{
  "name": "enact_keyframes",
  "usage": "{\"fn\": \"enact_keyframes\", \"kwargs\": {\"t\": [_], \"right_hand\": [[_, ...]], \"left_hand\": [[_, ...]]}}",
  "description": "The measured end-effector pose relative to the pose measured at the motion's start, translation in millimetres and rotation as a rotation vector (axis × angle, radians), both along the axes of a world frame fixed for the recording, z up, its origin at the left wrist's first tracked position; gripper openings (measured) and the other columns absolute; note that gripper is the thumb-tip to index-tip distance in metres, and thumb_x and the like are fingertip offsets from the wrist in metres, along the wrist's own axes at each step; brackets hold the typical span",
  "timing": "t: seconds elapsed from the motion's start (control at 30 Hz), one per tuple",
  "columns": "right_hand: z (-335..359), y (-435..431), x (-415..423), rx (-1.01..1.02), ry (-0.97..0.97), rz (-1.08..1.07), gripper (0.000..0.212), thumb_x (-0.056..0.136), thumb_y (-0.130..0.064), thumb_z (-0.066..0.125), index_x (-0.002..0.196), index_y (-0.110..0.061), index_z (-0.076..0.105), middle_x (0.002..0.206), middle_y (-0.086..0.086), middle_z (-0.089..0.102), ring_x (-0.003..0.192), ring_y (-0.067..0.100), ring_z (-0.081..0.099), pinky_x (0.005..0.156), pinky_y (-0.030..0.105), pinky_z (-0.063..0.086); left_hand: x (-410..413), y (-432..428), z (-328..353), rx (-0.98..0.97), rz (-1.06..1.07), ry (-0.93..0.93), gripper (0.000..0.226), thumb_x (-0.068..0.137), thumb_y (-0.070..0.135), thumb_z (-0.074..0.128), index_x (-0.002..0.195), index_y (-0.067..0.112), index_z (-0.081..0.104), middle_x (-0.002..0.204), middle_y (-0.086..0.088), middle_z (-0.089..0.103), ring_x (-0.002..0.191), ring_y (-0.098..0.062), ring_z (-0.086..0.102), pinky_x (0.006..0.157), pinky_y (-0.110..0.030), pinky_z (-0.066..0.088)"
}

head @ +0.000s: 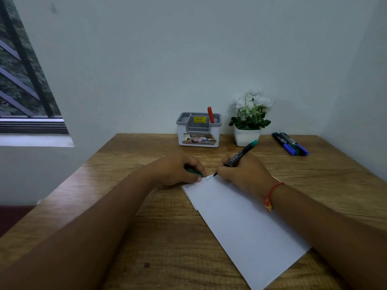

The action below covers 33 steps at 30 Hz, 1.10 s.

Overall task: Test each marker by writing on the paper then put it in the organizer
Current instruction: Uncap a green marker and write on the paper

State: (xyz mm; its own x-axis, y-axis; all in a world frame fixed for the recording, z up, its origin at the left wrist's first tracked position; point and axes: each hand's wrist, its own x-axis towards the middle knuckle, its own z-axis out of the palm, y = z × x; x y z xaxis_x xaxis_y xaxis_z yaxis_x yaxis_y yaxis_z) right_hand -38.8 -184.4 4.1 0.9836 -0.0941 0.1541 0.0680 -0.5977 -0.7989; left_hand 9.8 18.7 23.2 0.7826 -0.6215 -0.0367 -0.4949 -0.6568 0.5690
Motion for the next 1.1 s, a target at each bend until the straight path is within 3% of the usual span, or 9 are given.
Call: {"fn": "enact_keyframes", "kwargs": {"t": [0.1, 0.27, 0.4, 0.47, 0.57, 0.73, 0.9, 1.1], "right_hand": [[2.0, 0.2, -1.3, 0.000, 0.014, 0.015, 0.010, 0.079, -0.020, 0.067, 0.070, -0.015, 0.068, 0.060, -0.006, 0.064, 0.060, 0.006, 0.058, 0.058, 0.024, 0.048], [1.0, 0.5, 0.1, -0.014, 0.010, -0.014, 0.014, 0.080, -0.021, 0.066, 0.066, -0.017, 0.066, 0.055, -0.006, 0.061, 0.057, 0.007, 0.056, 0.055, 0.025, 0.044], [-0.6, -1.5, 1.4, 0.028, 0.009, -0.041, 0.028, 0.075, -0.031, 0.064, 0.079, -0.004, 0.070, 0.071, 0.011, 0.072, 0.061, 0.013, 0.061, 0.062, 0.041, 0.055], [-1.1, -2.4, 2.4, 0.062, 0.009, -0.057, 0.032, 0.074, -0.034, 0.064, 0.078, -0.004, 0.071, 0.074, 0.011, 0.074, 0.063, 0.015, 0.063, 0.067, 0.044, 0.058], [0.4, -2.3, 3.5, 0.106, 0.026, -0.046, 0.024, 0.081, -0.030, 0.068, 0.074, -0.007, 0.074, 0.073, 0.007, 0.076, 0.063, 0.015, 0.065, 0.065, 0.038, 0.057], [4.8, -5.4, 1.2, 0.155, 0.047, 0.009, 0.006, 0.078, -0.017, 0.075, 0.083, -0.015, 0.078, 0.070, -0.007, 0.070, 0.062, 0.005, 0.061, 0.053, 0.020, 0.046], [2.3, -3.1, 2.0, 0.072, 0.032, 0.002, 0.014, 0.077, -0.025, 0.071, 0.081, -0.012, 0.075, 0.067, 0.000, 0.070, 0.061, 0.009, 0.061, 0.059, 0.030, 0.050], [1.9, -1.2, 2.5, 0.003, 0.019, -0.007, 0.012, 0.079, -0.025, 0.070, 0.074, -0.014, 0.072, 0.059, -0.005, 0.065, 0.056, 0.007, 0.057, 0.055, 0.026, 0.044]], "left_hand": [[-0.2, 0.1, -0.2, 0.000, 0.005, -0.003, 0.020, 0.087, 0.024, 0.068, 0.104, 0.033, 0.071, 0.098, 0.027, 0.062, 0.089, 0.011, 0.053, 0.069, -0.005, 0.037], [0.5, -0.3, -0.5, 0.006, 0.003, -0.001, 0.020, 0.087, 0.024, 0.068, 0.103, 0.035, 0.071, 0.099, 0.027, 0.061, 0.092, 0.008, 0.053, 0.073, -0.008, 0.037], [2.0, 0.3, -1.3, 0.009, -0.001, -0.009, 0.020, 0.087, 0.025, 0.068, 0.103, 0.036, 0.071, 0.102, 0.025, 0.062, 0.094, 0.005, 0.054, 0.075, -0.009, 0.038], [2.1, 0.6, -1.3, 0.006, -0.002, -0.010, 0.020, 0.086, 0.025, 0.069, 0.103, 0.036, 0.071, 0.102, 0.024, 0.062, 0.094, 0.006, 0.054, 0.074, -0.008, 0.038], [1.5, 0.8, -1.1, 0.010, -0.004, -0.009, 0.020, 0.087, 0.025, 0.068, 0.104, 0.035, 0.071, 0.100, 0.026, 0.061, 0.093, 0.006, 0.054, 0.075, -0.008, 0.038], [1.3, 0.0, -0.3, 0.011, 0.004, 0.004, 0.021, 0.087, 0.025, 0.068, 0.104, 0.036, 0.071, 0.107, 0.021, 0.064, 0.096, 0.002, 0.054, 0.077, -0.010, 0.039], [0.2, 0.2, -0.4, -0.001, 0.007, 0.002, 0.021, 0.086, 0.024, 0.069, 0.105, 0.034, 0.072, 0.109, 0.019, 0.065, 0.098, 0.001, 0.055, 0.079, -0.011, 0.040], [0.2, 0.3, -0.4, -0.003, 0.010, 0.002, 0.021, 0.086, 0.023, 0.069, 0.105, 0.033, 0.072, 0.108, 0.019, 0.065, 0.097, 0.003, 0.055, 0.077, -0.009, 0.039]]}}
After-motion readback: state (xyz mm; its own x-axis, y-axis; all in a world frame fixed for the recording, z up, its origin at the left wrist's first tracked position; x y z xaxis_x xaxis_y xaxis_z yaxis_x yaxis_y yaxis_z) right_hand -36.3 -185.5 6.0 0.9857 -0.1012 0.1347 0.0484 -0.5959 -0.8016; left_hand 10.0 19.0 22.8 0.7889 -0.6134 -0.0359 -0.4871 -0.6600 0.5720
